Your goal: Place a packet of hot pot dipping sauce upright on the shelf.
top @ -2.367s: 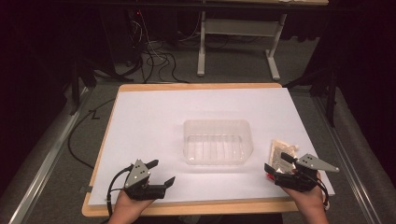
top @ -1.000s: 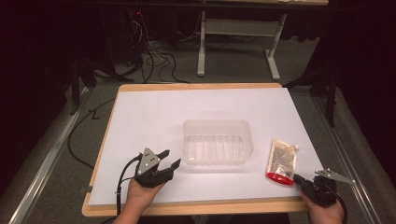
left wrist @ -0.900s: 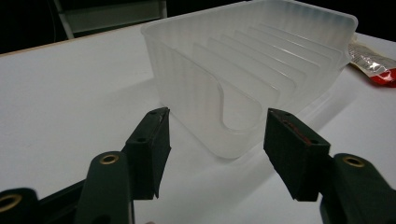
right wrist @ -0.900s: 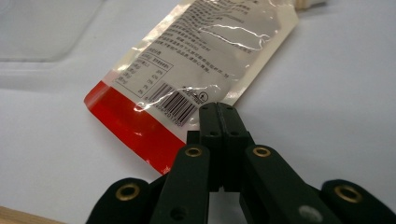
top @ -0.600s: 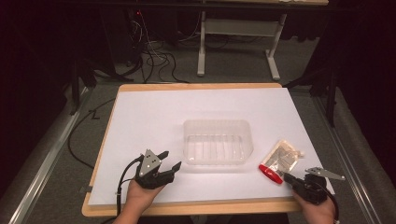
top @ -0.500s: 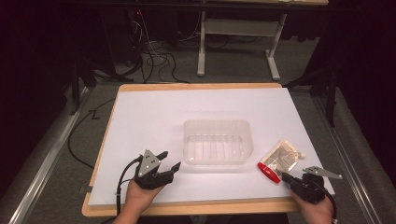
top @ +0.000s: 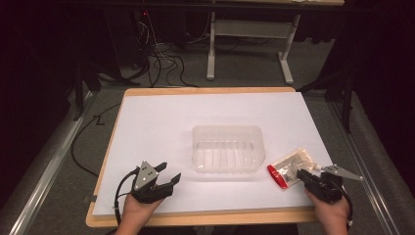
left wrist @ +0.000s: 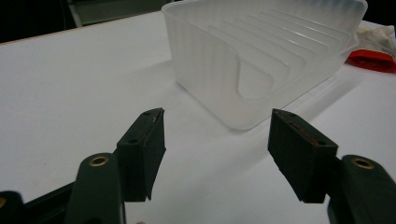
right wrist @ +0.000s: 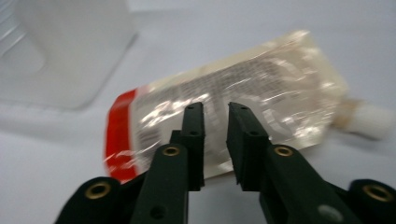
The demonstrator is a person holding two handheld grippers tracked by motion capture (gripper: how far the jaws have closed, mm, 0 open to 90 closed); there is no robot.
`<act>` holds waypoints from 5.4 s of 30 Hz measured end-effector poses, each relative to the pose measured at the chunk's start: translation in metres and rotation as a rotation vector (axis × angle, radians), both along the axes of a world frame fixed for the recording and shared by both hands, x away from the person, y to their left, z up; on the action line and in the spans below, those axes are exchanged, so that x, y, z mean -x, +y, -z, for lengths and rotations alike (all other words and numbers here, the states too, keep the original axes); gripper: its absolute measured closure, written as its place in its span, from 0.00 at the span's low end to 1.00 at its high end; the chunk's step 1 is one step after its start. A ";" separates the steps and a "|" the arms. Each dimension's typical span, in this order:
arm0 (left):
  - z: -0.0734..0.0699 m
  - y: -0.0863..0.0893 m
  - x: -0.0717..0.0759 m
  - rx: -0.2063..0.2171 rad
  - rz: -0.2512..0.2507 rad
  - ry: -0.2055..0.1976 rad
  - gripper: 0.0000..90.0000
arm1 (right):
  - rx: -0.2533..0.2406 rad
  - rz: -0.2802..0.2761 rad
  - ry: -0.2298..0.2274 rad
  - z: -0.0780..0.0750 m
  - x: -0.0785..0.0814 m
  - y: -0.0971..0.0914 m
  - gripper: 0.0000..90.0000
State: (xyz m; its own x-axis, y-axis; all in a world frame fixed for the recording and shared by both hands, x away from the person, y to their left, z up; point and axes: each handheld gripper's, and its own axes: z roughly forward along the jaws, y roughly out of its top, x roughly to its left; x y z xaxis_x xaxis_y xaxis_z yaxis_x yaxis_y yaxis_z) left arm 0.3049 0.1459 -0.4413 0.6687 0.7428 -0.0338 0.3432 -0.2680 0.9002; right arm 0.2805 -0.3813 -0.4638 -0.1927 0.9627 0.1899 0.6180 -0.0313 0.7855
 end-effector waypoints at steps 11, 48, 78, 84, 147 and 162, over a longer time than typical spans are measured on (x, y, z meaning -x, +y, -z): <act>0.001 0.022 0.013 -0.008 -0.060 0.004 0.41 | -0.089 0.226 -0.016 0.004 -0.023 -0.049 0.57; 0.004 0.013 0.011 -0.035 -0.025 0.016 0.40 | -0.100 0.116 -0.117 -0.006 -0.026 -0.035 0.56; 0.005 0.011 0.011 -0.045 -0.016 0.019 0.40 | -0.079 0.039 0.056 0.010 -0.052 -0.026 0.87; 0.005 0.012 0.011 -0.042 -0.017 0.016 0.40 | -0.090 0.030 0.017 0.004 -0.046 -0.024 0.87; 0.004 0.018 0.015 -0.041 -0.015 0.011 0.40 | -0.041 -0.064 -0.396 -0.048 -0.022 0.013 0.92; 0.001 0.005 0.008 -0.031 0.031 -0.007 0.40 | 0.011 -0.070 -0.374 -0.046 0.004 0.010 0.91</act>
